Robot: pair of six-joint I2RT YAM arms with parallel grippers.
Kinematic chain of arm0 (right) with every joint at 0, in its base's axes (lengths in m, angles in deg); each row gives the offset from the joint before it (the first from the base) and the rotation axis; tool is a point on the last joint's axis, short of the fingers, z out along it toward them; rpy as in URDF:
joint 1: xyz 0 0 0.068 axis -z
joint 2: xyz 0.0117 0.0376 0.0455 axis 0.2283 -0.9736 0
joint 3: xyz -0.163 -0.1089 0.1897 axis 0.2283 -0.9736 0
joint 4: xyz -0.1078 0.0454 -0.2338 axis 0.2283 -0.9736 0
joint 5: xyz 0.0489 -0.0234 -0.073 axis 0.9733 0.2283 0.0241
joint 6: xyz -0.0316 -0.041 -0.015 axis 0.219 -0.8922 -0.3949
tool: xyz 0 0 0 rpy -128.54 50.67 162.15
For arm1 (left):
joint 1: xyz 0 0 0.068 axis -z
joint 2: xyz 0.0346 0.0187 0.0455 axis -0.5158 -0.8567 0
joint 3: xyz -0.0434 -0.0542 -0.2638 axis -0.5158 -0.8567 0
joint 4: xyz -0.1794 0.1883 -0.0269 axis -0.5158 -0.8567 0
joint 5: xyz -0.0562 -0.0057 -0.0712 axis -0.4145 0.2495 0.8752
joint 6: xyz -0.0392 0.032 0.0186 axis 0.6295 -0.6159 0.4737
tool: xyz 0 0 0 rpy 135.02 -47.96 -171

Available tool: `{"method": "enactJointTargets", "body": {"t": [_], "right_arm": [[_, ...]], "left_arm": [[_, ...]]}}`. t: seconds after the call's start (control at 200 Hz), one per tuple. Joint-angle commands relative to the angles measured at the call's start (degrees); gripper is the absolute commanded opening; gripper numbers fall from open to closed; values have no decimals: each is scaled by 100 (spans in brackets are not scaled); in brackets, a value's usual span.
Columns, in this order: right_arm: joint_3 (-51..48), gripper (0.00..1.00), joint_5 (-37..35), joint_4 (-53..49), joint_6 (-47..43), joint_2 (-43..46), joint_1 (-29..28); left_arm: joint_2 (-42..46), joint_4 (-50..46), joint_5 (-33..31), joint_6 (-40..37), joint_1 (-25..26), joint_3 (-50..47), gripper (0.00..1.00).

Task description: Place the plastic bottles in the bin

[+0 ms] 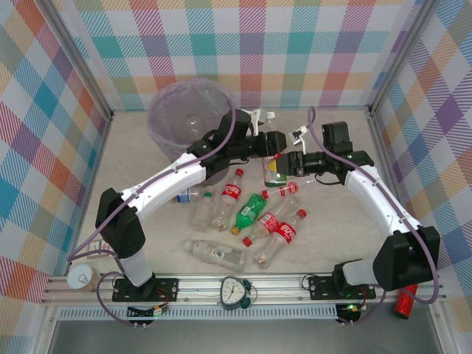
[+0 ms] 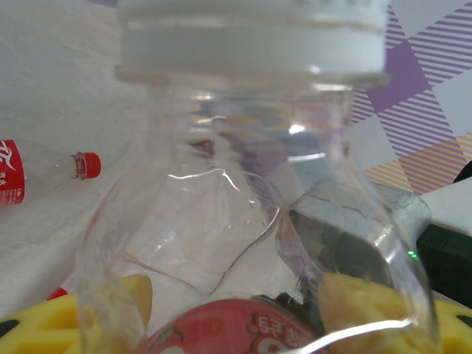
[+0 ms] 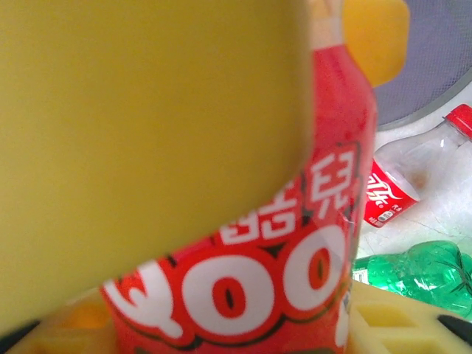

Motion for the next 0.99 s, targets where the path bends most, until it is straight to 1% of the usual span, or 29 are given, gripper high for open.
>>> {"method": "enactJointTargets", "body": {"t": [0.0, 0.13, 0.28, 0.385, 0.48, 0.66, 0.725, 0.815, 0.835, 0.99], "right_arm": [[55, 53, 110, 225, -63, -33, -37], [153, 63, 93, 5, -129, -79, -36], [241, 80, 16, -351, -210, -95, -33], [257, 88, -227, -582, -394, 77, -32], [352, 100, -457, -809, -538, 218, -16], [600, 99, -412, -1205, -664, 334, 163], [555, 99, -450, -1086, -556, 460, 220], [420, 99, -715, -864, -308, 657, 299], [379, 99, -765, -812, -267, 696, 321], [196, 99, -916, -719, -136, 755, 411]], "left_arm": [[9, -14, -25, 14, 31, 146, 49], [21, -10, -53, -3, 23, 146, 44], [46, -77, -144, -85, 17, 180, 41], [71, -126, -178, -137, -22, 207, 40], [101, -204, -210, -180, -82, 264, 38], [165, -376, -254, -420, -193, 560, 36], [155, -490, -238, -541, -238, 770, 35], [169, -493, -157, -645, -390, 1077, 34], [179, -692, -154, -659, -419, 1140, 34], [326, -927, -350, -903, -813, 1593, 29]]}}
